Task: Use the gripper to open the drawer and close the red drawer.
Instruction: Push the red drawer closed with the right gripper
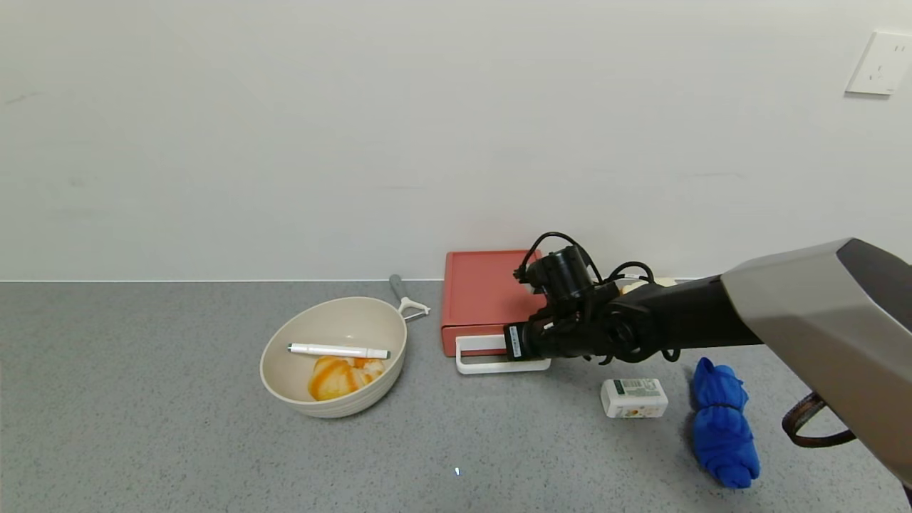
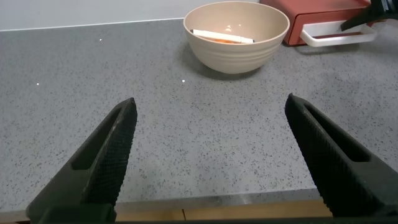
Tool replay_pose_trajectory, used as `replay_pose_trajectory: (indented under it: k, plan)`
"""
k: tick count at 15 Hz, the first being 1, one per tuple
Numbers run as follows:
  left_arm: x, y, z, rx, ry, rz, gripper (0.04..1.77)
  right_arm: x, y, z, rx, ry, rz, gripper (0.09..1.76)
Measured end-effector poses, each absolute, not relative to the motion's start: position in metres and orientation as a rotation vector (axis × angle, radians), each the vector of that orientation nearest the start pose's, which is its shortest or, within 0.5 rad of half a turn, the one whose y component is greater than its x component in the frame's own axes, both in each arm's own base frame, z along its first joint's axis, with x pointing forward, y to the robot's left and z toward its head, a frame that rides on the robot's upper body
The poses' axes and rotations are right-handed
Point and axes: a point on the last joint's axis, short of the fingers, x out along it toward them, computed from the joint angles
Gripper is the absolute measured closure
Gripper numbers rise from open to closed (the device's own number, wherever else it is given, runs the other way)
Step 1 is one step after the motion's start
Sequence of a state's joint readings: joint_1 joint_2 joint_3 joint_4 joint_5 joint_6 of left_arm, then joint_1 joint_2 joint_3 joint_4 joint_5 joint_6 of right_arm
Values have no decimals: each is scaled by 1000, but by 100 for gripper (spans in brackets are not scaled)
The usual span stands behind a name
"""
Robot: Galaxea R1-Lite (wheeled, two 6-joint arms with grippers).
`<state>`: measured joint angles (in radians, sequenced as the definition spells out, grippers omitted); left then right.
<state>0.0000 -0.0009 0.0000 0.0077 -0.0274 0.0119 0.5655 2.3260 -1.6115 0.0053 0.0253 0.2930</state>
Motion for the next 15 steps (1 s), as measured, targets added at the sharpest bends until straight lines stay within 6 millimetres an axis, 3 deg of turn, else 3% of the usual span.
replay_pose_trajectory:
  k: [9, 12, 15]
  plan:
    - [-23, -1, 75, 12, 7, -27, 9, 394, 252, 95, 82, 757, 463, 173]
    - [-23, -1, 75, 12, 6, -27, 9, 385, 252, 105, 78, 750, 476, 173]
    - [-23, -1, 75, 12, 7, -27, 9, 369, 245, 128, 72, 724, 491, 173]
